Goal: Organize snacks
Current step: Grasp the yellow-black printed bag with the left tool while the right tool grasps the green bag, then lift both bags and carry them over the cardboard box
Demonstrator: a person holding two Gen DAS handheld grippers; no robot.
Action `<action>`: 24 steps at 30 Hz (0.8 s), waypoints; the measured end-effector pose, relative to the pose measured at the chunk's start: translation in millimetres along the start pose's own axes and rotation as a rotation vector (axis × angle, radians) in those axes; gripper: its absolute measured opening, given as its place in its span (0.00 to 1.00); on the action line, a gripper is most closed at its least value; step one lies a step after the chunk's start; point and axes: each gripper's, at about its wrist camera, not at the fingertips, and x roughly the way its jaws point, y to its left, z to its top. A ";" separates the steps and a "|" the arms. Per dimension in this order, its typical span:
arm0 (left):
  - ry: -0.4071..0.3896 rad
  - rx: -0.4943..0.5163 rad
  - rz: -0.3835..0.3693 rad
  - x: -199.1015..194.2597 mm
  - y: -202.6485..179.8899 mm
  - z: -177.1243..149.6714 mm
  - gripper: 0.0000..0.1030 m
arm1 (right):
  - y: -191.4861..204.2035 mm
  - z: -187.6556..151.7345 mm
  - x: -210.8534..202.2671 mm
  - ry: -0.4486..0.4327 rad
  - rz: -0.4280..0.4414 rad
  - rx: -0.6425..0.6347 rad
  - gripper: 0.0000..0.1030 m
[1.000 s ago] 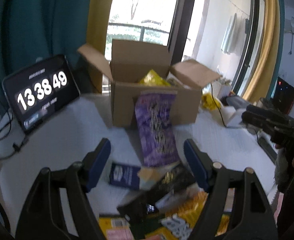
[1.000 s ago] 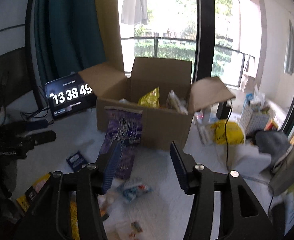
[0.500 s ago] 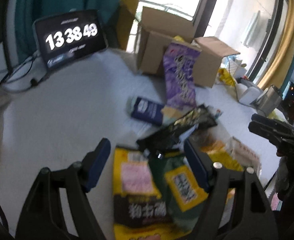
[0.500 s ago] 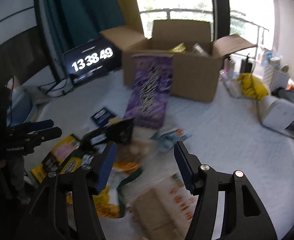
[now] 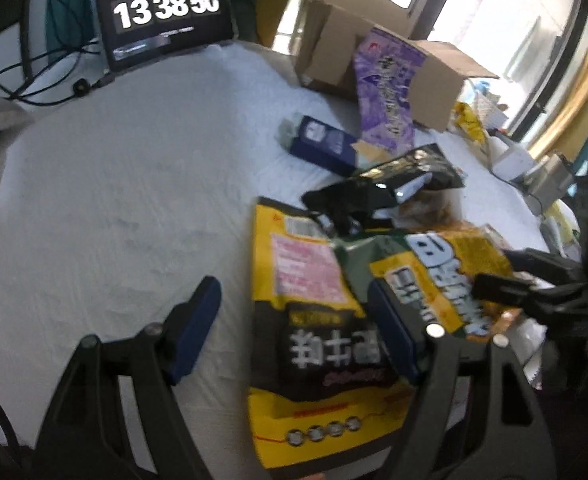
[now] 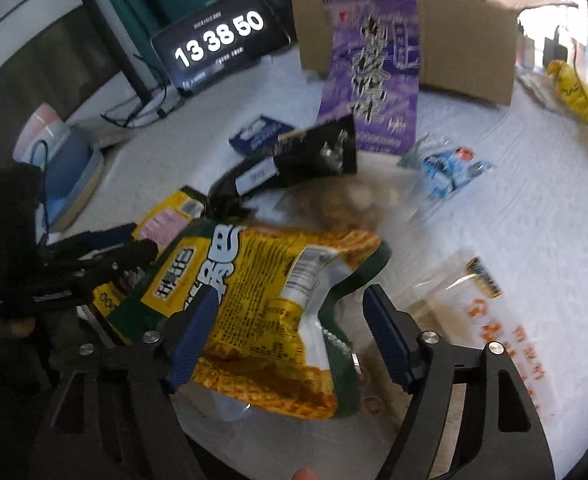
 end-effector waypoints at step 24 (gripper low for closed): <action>0.021 0.063 -0.015 13.4 -23.4 5.5 0.44 | -20.8 3.4 -67.5 -0.226 -0.081 -0.009 0.34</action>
